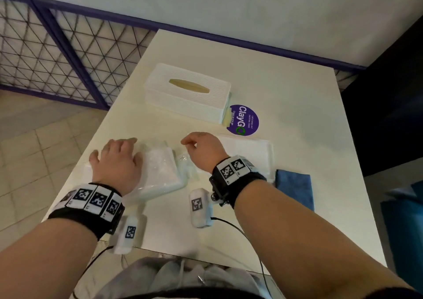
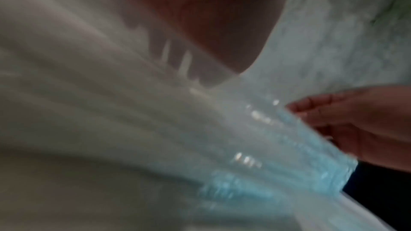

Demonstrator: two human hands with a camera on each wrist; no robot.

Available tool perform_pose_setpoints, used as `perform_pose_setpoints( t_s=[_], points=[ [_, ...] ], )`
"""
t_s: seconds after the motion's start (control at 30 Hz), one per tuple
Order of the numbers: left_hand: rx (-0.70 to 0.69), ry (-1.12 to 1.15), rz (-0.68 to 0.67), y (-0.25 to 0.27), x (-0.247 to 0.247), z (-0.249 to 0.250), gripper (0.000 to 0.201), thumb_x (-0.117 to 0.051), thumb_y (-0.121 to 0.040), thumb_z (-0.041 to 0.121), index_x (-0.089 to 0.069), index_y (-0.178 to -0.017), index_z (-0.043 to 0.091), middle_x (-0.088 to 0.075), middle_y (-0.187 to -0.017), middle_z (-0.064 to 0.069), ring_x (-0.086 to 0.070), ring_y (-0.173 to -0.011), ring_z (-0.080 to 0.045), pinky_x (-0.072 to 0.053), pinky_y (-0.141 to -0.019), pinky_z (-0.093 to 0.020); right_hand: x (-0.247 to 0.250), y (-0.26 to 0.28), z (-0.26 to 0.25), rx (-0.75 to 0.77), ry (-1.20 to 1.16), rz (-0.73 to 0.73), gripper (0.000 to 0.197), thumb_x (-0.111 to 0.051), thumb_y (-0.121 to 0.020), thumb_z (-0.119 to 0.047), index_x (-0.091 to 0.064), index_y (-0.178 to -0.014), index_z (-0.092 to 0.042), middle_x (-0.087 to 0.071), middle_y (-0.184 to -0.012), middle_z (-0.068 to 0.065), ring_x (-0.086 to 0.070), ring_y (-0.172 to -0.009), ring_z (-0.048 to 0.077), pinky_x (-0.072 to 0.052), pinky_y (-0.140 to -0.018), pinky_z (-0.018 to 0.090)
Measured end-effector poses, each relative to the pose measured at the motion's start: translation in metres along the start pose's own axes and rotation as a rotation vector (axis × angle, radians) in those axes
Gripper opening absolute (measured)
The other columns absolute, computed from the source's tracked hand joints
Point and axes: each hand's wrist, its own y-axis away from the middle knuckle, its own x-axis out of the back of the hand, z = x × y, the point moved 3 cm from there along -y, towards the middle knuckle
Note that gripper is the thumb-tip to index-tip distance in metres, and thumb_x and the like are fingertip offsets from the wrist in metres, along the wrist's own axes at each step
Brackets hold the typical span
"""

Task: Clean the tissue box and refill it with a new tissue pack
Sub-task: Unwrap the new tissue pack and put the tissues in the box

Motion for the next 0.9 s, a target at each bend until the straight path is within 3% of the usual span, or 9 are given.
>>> perform_pose_setpoints(
  t_s=[0.1, 0.2, 0.33, 0.47, 0.6, 0.67, 0.77, 0.9],
  points=[
    [-0.022, -0.034, -0.093, 0.008, -0.013, -0.011, 0.056, -0.021, -0.096, 0.049, -0.020, -0.149, 0.031, -0.028, -0.155, -0.002, -0.018, -0.145, -0.025, -0.008, -0.115, -0.055, -0.033, -0.019, -0.018, -0.007, 0.271, -0.237, 0.043, -0.043, -0.093, -0.017, -0.048, -0.136, -0.022, -0.046, -0.141, 0.006, -0.044, -0.128, 0.028, -0.035, -0.110, 0.037],
    [-0.037, -0.008, -0.089, 0.014, -0.017, -0.013, 0.059, -0.017, -0.096, 0.051, -0.012, -0.151, 0.030, -0.022, -0.158, -0.004, -0.014, -0.146, -0.025, -0.005, -0.116, -0.054, -0.053, -0.026, -0.028, -0.025, 0.448, -0.363, 0.057, -0.047, -0.089, -0.024, -0.034, -0.144, -0.028, -0.038, -0.145, 0.006, -0.036, -0.133, 0.029, -0.035, -0.110, 0.044],
    [-0.029, 0.024, -0.078, 0.017, -0.018, -0.017, 0.059, -0.017, -0.095, 0.053, -0.011, -0.151, 0.032, -0.018, -0.159, -0.005, -0.010, -0.147, -0.025, -0.004, -0.116, -0.054, -0.052, -0.023, -0.040, -0.016, 0.441, -0.271, 0.053, -0.058, -0.087, -0.037, -0.042, -0.137, -0.028, -0.041, -0.137, 0.007, -0.037, -0.128, 0.030, -0.040, -0.104, 0.046],
    [-0.032, 0.104, -0.090, 0.018, -0.018, -0.021, 0.065, -0.017, -0.092, 0.060, -0.007, -0.151, 0.034, -0.012, -0.160, -0.005, -0.004, -0.147, -0.024, -0.001, -0.116, -0.056, -0.049, -0.020, -0.050, 0.002, 0.396, -0.226, 0.046, -0.064, -0.082, -0.034, -0.049, -0.125, -0.023, -0.052, -0.127, 0.004, -0.048, -0.121, 0.027, -0.044, -0.098, 0.043],
    [-0.172, 0.152, -0.198, 0.025, -0.008, -0.026, 0.108, -0.027, -0.061, 0.092, 0.008, -0.149, 0.040, 0.003, -0.161, 0.000, 0.008, -0.148, -0.020, 0.007, -0.114, -0.056, -0.052, -0.020, -0.049, -0.096, 0.294, -0.309, 0.042, -0.066, -0.080, -0.034, -0.057, -0.113, -0.010, -0.063, -0.108, 0.006, -0.061, -0.099, 0.026, -0.048, -0.077, 0.032],
    [-0.220, 0.078, -0.254, 0.030, -0.004, -0.028, 0.128, -0.039, -0.043, 0.098, 0.018, -0.145, 0.045, 0.007, -0.161, 0.003, 0.011, -0.147, -0.019, 0.007, -0.115, -0.057, -0.052, -0.020, -0.047, -0.134, 0.273, -0.352, 0.040, -0.069, -0.078, -0.038, -0.064, -0.104, -0.008, -0.066, -0.100, 0.007, -0.063, -0.093, 0.027, -0.048, -0.072, 0.030],
    [-0.227, -0.043, -0.294, 0.035, -0.006, -0.034, 0.139, -0.043, -0.033, 0.099, 0.030, -0.139, 0.046, 0.011, -0.160, 0.002, 0.013, -0.147, -0.022, 0.007, -0.114, -0.057, -0.052, -0.017, -0.049, -0.127, 0.299, -0.372, 0.049, -0.071, -0.077, -0.040, -0.063, -0.115, -0.010, -0.064, -0.112, 0.006, -0.061, -0.105, 0.025, -0.048, -0.081, 0.030],
    [-0.223, -0.065, -0.310, 0.038, -0.009, -0.036, 0.141, -0.045, -0.034, 0.099, 0.030, -0.140, 0.043, 0.012, -0.160, 0.000, 0.014, -0.146, -0.024, 0.008, -0.114, -0.058, -0.050, -0.011, -0.054, -0.073, 0.345, -0.335, 0.056, -0.070, -0.078, -0.034, -0.054, -0.127, -0.014, -0.055, -0.131, 0.004, -0.054, -0.118, 0.023, -0.043, -0.089, 0.029]
  ],
)
